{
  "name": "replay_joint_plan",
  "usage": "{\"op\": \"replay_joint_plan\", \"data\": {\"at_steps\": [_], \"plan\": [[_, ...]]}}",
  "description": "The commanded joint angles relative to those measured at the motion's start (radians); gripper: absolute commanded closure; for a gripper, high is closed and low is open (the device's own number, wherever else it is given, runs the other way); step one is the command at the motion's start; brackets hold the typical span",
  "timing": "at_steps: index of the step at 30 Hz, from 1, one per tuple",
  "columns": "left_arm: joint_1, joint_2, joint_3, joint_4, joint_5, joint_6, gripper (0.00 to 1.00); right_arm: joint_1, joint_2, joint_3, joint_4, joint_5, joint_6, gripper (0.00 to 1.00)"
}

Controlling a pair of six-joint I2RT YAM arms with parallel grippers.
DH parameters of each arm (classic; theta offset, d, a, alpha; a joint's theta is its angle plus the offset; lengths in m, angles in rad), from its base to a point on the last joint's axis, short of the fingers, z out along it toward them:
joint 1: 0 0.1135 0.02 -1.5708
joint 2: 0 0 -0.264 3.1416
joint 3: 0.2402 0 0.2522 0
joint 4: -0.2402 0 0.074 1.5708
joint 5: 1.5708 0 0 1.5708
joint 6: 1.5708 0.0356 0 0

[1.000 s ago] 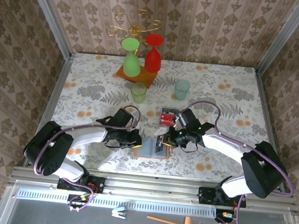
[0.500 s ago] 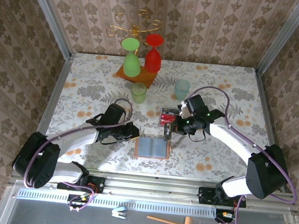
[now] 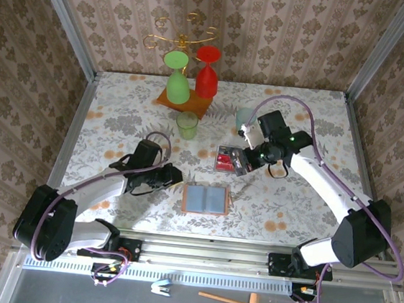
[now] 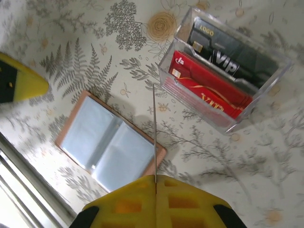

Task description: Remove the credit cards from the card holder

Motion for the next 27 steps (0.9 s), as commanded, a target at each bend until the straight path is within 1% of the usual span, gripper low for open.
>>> {"op": "replay_joint_plan", "data": {"at_steps": [1,12,18,20,27], "plan": [[0.015,-0.018,0.004,-0.023,0.016,0.033,0.82,-0.01,0.031,0.068,-0.104,0.068,-0.236,1.0],[0.043,-0.031,0.004,-0.057,0.023,0.05,0.8,-0.026,0.106,0.201,-0.238,0.098,-0.667,1.0],[0.051,-0.011,0.021,-0.08,0.032,0.063,0.8,-0.027,0.245,0.349,-0.337,0.09,-0.78,1.0],[0.084,-0.004,0.027,-0.085,0.033,0.066,0.8,-0.027,0.311,0.429,-0.394,0.088,-0.802,1.0],[0.138,0.033,0.053,-0.116,0.055,0.099,0.8,-0.026,0.524,0.695,-0.537,0.084,-0.846,1.0]]}}
